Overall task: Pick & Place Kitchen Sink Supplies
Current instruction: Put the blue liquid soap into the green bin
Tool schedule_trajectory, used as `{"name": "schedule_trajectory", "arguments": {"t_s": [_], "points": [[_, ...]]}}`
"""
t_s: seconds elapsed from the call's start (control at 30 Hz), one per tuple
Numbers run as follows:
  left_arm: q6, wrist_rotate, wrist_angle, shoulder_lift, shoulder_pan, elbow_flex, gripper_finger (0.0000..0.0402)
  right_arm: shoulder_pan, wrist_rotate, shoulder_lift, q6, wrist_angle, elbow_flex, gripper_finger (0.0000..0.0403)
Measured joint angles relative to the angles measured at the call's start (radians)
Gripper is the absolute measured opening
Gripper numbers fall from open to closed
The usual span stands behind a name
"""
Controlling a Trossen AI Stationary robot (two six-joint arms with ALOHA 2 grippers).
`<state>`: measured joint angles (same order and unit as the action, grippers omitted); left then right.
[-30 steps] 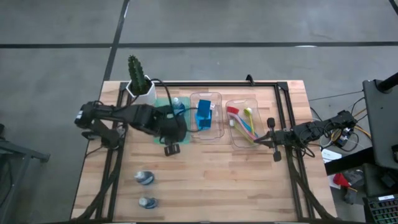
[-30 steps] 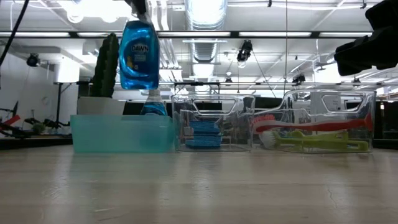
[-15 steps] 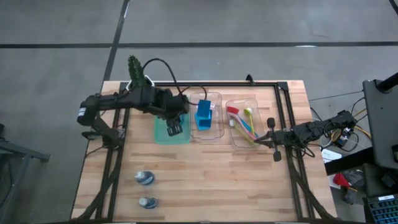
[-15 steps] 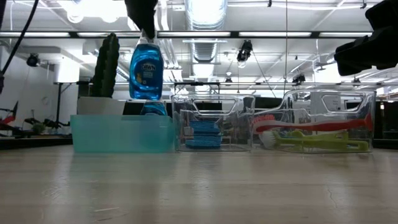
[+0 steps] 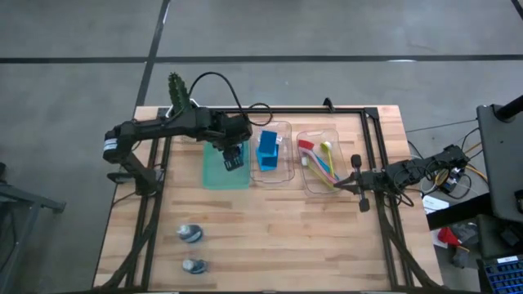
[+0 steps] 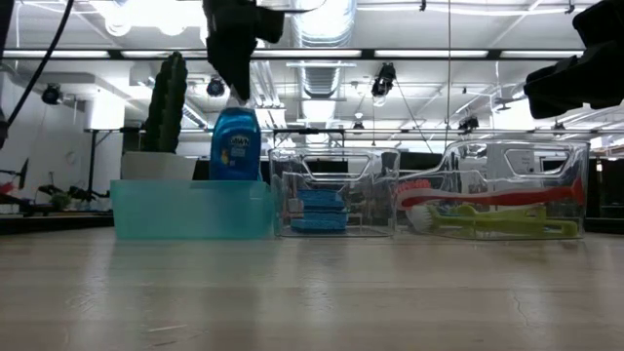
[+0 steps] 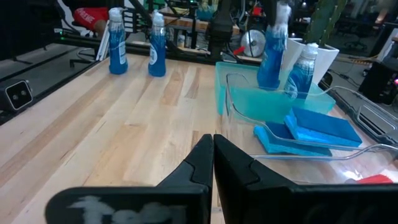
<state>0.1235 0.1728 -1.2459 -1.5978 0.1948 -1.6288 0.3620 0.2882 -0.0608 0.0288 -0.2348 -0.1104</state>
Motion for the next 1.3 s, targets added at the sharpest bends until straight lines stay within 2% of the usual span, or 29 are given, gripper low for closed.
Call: {"name": "schedule_trajectory", "arguments": {"t_s": [0.4, 0.7, 1.03, 1.3], "points": [[-0.050, -0.107, 0.134, 0.033, 0.090, 0.102, 0.0138, 0.000, 0.000, 0.000, -0.002, 0.000, 0.000, 0.0008], [-0.060, -0.126, 0.194, 0.079, 0.151, 0.228, 0.0141, 0.000, 0.000, 0.000, -0.002, 0.000, 0.000, 0.0008], [-0.051, -0.173, 0.262, 0.100, 0.159, 0.323, 0.0142, 0.000, 0.000, 0.000, -0.002, 0.000, 0.000, 0.0008], [-0.049, -0.183, 0.333, 0.105, 0.159, 0.326, 0.0142, 0.000, 0.000, 0.000, -0.002, 0.000, 0.000, 0.0008]]}}
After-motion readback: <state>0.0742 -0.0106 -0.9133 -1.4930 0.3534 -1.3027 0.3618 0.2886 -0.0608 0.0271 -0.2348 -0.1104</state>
